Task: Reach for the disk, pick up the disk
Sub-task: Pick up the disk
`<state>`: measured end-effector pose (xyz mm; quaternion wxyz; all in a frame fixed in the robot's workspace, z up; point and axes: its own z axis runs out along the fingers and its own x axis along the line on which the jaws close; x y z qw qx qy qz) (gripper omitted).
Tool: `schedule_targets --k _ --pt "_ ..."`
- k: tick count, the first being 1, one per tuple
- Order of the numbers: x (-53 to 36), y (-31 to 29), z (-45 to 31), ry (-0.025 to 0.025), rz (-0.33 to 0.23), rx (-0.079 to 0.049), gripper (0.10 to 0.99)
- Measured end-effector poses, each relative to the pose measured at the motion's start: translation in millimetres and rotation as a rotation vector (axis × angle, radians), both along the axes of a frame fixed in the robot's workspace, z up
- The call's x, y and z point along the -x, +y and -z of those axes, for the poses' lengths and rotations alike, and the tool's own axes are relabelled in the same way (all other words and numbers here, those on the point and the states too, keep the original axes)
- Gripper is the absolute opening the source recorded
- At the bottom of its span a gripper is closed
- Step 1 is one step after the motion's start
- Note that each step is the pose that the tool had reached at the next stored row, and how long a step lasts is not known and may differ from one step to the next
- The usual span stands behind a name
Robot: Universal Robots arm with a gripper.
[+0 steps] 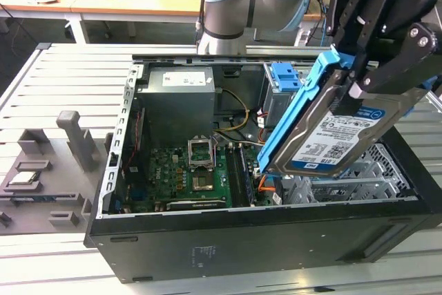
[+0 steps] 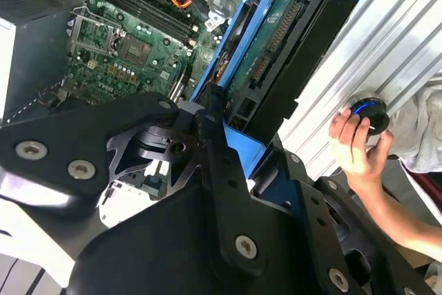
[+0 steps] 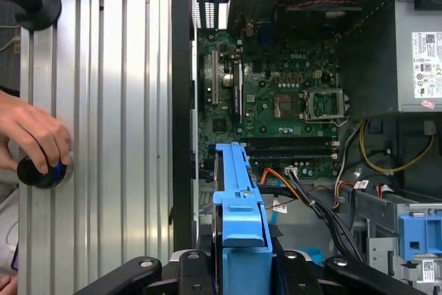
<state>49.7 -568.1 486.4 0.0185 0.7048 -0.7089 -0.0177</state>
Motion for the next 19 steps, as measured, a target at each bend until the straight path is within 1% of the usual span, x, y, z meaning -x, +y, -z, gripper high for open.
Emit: schedule_targets --k 3,5,9,11,16,17,18,19 --pt "-13.2 -0.1 0.0 0.0 0.0 0.0 0.373" --pt "-16.9 -0.2 0.0 -0.0001 0.0 0.0 0.373" --pt "-29.1 -0.2 0.0 0.0 0.0 0.0 0.373" --pt "-38.0 -0.2 0.5 0.0 0.0 0.0 0.373" --pt "-49.6 -0.2 2.0 0.0 0.002 -0.002 0.373" --pt "-51.6 -0.2 2.4 0.0 0.002 -0.008 0.373" --pt "-52.8 -0.2 2.5 0.0 0.002 -0.017 0.373" --pt "-54.3 -0.2 2.8 0.0 0.002 -0.033 0.373"
